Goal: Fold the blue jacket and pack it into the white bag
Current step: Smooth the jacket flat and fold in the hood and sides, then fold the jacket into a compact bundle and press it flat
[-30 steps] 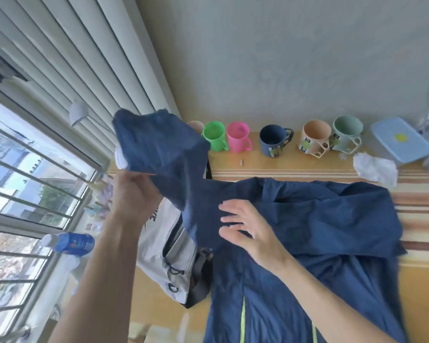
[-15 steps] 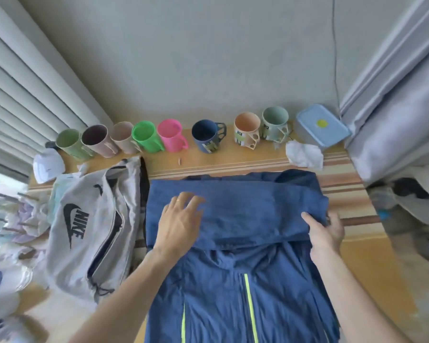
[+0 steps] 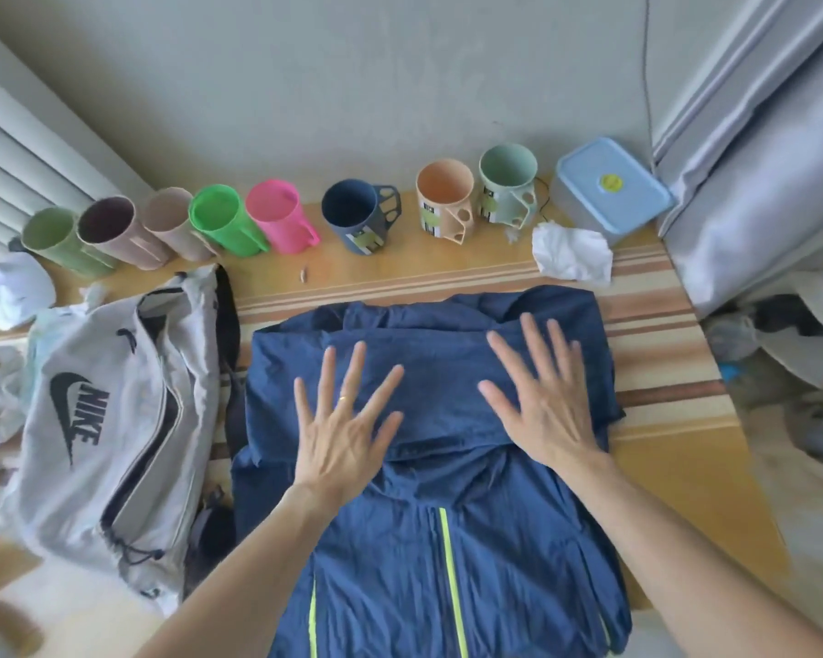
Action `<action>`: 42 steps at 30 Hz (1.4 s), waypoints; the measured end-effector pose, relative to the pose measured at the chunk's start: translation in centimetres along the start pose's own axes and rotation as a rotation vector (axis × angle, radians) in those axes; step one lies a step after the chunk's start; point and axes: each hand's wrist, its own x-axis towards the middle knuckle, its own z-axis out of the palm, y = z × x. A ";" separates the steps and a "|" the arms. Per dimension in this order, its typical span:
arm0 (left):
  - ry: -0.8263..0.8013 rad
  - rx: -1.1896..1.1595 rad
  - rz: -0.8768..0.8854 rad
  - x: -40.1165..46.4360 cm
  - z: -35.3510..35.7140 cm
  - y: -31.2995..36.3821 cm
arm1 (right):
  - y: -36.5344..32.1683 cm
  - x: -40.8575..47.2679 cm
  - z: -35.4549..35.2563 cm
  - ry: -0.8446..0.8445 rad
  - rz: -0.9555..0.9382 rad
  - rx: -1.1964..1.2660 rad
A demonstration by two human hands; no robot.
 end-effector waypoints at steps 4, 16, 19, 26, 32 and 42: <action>-0.164 0.028 -0.061 0.4 4.7 0.9 | 2.2 -0.6 4.7 -0.256 -0.060 -0.137; -0.055 0.017 -0.024 -11.0 3.6 3.5 | -3.0 -13.3 2.0 -0.154 -0.287 0.055; -0.130 0.043 -0.004 -15.9 5.7 3.7 | -2.6 -19.5 3.9 -0.250 -0.297 0.006; -0.058 -0.064 -0.385 -24.4 6.3 2.6 | 1.0 -27.5 2.3 0.008 0.216 0.126; 0.062 -0.368 -0.818 -30.4 6.3 -0.1 | 0.5 -31.0 1.3 0.151 0.669 0.467; 0.007 -0.811 -1.039 -31.6 7.6 -0.7 | 1.5 -32.2 2.7 -0.296 0.953 0.874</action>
